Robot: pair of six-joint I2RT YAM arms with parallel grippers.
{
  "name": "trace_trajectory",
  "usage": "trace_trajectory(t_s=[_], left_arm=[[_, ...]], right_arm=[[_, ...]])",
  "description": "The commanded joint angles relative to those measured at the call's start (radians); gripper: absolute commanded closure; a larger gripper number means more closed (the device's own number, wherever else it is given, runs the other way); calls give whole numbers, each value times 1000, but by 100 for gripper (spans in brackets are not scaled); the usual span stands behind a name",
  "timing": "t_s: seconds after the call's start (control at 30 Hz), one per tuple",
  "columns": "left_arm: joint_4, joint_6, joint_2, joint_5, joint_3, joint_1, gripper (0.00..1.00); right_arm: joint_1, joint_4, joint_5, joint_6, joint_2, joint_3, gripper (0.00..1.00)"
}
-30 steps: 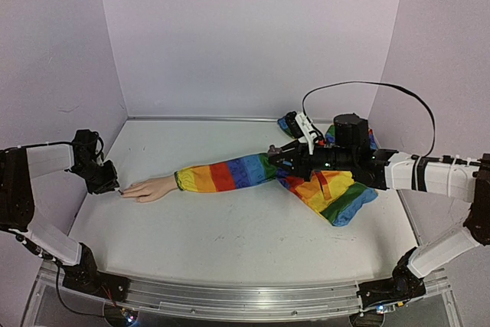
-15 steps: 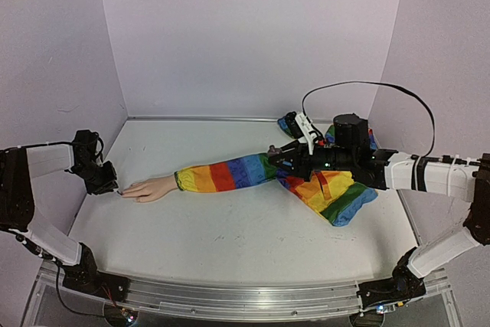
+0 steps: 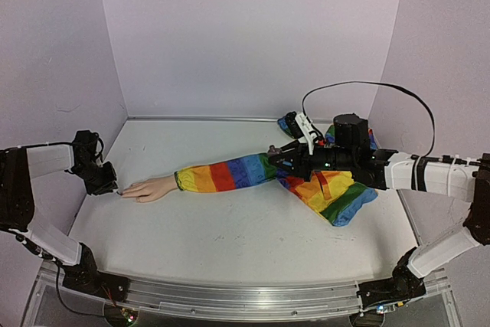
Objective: Paint the nails
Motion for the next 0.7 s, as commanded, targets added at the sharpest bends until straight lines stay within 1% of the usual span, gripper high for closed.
trace_trajectory(t_s=[0.0, 0.67], left_arm=[[7, 13, 3, -19, 17, 6, 100], [14, 15, 16, -29, 14, 6, 100]], right_arm=[[-7, 60, -26, 4, -1, 29, 100], [-8, 60, -30, 4, 1, 30, 100]])
